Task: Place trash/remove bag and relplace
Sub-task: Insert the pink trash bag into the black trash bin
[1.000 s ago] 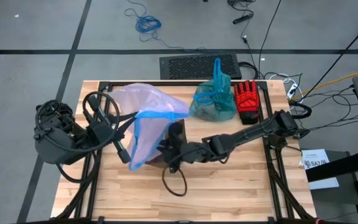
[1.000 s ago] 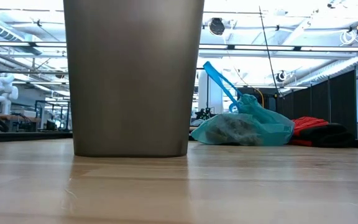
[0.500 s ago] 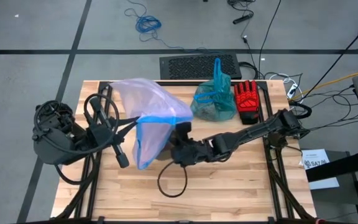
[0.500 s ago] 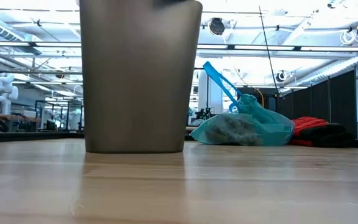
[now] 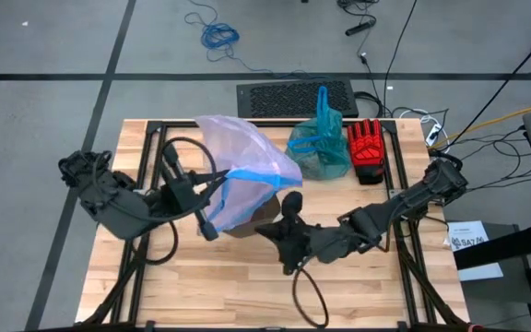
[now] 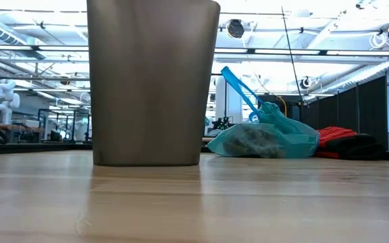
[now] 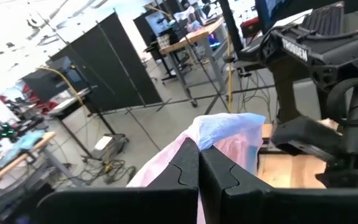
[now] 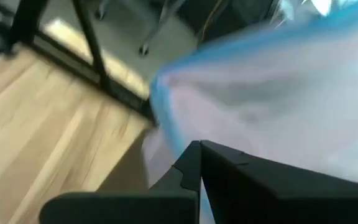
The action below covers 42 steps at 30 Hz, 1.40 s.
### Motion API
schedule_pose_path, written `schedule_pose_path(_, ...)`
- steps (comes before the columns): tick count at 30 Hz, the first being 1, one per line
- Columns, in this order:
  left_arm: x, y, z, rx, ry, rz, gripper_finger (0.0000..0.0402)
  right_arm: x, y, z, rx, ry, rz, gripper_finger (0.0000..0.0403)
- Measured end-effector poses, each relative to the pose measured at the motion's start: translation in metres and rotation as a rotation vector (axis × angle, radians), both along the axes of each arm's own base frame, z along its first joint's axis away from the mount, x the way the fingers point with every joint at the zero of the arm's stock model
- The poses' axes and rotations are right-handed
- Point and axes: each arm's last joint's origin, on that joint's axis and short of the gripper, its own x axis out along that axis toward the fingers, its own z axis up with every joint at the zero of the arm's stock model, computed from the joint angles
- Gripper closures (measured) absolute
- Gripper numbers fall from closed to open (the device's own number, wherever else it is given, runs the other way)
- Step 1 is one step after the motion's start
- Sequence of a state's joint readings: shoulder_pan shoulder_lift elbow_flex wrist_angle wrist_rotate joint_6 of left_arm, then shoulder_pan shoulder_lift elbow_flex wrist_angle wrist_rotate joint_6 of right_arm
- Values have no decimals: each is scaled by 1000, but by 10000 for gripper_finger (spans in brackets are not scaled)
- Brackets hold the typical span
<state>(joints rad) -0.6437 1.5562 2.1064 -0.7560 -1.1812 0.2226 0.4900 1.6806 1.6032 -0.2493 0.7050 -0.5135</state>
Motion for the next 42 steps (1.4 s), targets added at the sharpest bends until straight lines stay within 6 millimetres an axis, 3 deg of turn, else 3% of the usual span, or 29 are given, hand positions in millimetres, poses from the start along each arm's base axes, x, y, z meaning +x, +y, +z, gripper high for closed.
schedule_pose_path(3, 5, 4, 3, -16, -19, -38, 402, 11, -8, 9, -25, -108, -9, 403)
schedule_pose_path(7, 8, 5, 10, -3, -51, -84, 402, 35, -35, 7, -60, -173, -85, 403)
schedule_pose_path(12, 9, 5, 13, 24, -58, -100, 402, 62, -73, -19, -47, -88, -119, 403)
schedule_pose_path(16, 9, 4, 12, 28, -51, -104, 402, 65, -88, -41, 43, 64, -124, 403)
schedule_pose_path(24, 6, 1, 12, 23, -55, -117, 402, 48, -85, -65, 117, 339, -139, 403)
schedule_pose_path(30, 5, 1, 3, -14, -10, -108, 402, 42, -87, -73, 214, 446, -94, 403)
schedule_pose_path(35, 7, 1, -16, -59, 44, -55, 402, 43, -85, -68, 197, 437, -71, 403)
schedule_pose_path(42, 14, -6, -42, -38, 90, 23, 402, 39, -73, -39, 193, 408, -33, 403)
